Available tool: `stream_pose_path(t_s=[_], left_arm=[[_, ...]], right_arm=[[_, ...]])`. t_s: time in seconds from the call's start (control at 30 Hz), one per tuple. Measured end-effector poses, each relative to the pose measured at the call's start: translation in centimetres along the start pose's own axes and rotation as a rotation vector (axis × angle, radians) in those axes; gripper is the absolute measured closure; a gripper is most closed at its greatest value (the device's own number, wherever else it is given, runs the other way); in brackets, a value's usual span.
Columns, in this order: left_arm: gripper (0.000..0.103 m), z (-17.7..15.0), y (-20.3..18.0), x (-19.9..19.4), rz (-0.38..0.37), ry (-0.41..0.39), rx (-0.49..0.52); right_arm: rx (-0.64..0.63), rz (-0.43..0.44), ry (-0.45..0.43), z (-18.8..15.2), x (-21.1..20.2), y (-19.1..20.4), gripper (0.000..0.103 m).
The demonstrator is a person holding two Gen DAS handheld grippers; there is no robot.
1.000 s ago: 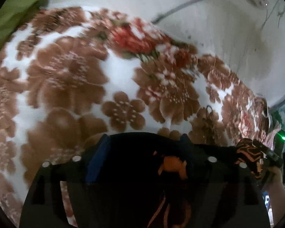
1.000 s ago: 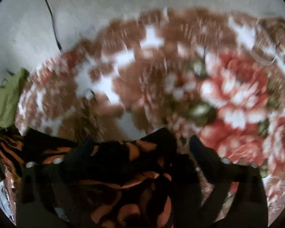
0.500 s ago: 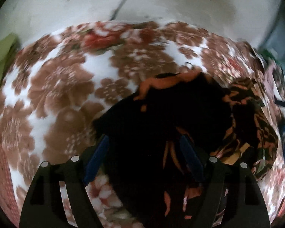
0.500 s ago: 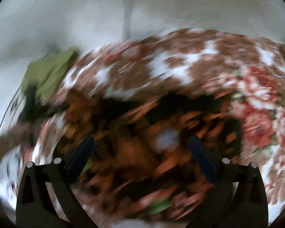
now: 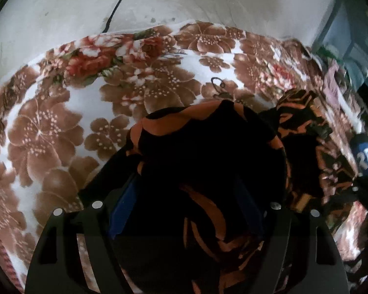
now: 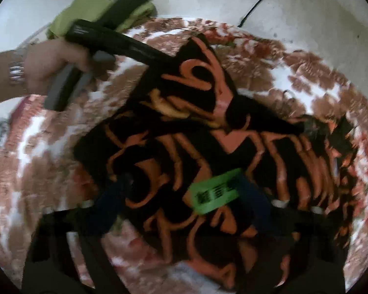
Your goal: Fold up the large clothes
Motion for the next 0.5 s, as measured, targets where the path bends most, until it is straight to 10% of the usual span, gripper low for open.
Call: stream_pose_path(t_s=[0.27, 0.5], left_arm=[[0.026, -1.0, 0.9, 0.0, -0.038, -0.011, -0.080], [0.026, -1.3, 1.2, 0.0, -0.052, -0.029, -0.104]], right_arm=[[-0.075, -0.069, 0.038, 0.7, 3.3, -2.2, 0.040], [0.040, 0.024, 0.013, 1.2, 2.7, -5.4, 0.085]])
Point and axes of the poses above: each gripper's, at about its wrist camera, not at the fingertips, and x roughly the way its jaws point, y to its left, z to its top, the point moved 8 cm from there along x, roughly the way its jaws point, and after that the axes turned 9 degrees about z, right-handed, at the moved point
